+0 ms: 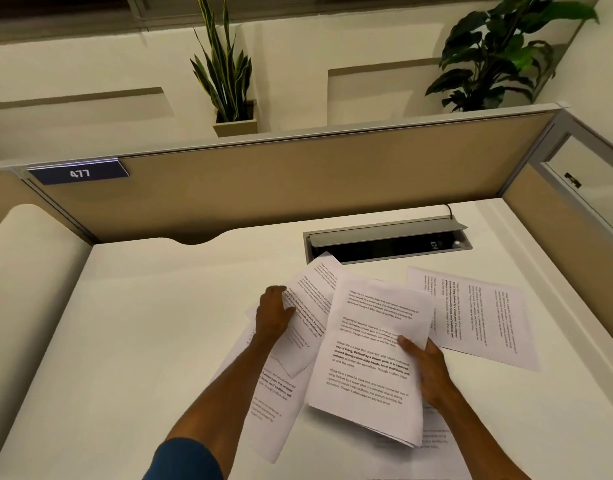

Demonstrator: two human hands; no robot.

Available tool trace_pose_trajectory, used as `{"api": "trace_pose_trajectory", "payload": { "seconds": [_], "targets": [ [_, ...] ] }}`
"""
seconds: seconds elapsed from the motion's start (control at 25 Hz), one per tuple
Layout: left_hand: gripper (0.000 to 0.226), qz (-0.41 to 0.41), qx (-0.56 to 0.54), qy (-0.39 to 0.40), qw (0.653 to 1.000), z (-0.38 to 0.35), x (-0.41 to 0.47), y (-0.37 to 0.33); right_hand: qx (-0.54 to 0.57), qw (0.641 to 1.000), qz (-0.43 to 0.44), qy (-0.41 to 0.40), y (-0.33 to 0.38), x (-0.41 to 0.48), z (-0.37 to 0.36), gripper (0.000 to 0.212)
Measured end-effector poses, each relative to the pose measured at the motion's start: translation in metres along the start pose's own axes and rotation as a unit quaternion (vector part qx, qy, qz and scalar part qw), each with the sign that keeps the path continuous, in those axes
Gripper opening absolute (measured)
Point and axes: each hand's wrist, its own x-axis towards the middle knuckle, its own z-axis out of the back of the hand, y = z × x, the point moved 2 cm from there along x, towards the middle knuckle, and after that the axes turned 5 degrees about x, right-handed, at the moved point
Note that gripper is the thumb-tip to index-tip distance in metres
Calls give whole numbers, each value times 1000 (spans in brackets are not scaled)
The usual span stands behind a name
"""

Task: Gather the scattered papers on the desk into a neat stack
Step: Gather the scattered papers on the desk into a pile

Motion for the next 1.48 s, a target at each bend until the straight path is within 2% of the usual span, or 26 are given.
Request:
{"api": "trace_pose_trajectory", "payload": {
  "seconds": [0.12, 0.2, 0.36, 0.48, 0.6, 0.76, 1.0, 1.08, 1.24, 1.48],
  "targets": [
    [79, 22, 97, 29, 995, -4, 21, -6, 7, 1000, -4, -15, -2, 4, 10, 39],
    [83, 46, 118, 36, 991, -9, 31, -9, 10, 1000, -4, -20, -3, 7, 14, 41],
    [81, 71, 161, 53, 983, -9, 47, -14, 8, 1000, 2, -26, -1, 15, 16, 42],
    [68, 74, 172, 71, 980, -2, 53, -16, 17, 1000, 2, -20, 1, 17, 8, 41],
    [50, 55, 111, 81, 989, 6, 52, -16, 22, 1000, 3, -11, 4, 17, 0, 39],
    [48, 28, 20, 139, 990, 24, 42, -10, 31, 1000, -3, -2, 4, 10, -9, 43],
    [44, -23, -159, 251, 955, 39, -7, 13, 37, 999, 3, 15, 6, -16, -25, 35],
    [40, -11, -193, 248, 949, 37, -27, 21, 35, 999, 2, 18, 5, -25, -28, 37],
    [40, 35, -271, 194, 942, 28, -60, 39, 32, 999, 1, 38, 2, -43, -35, 37],
    [39, 50, -375, 200, 904, 16, -110, 51, 25, 998, 18, 58, 2, -65, -53, 40]
  ]
}}
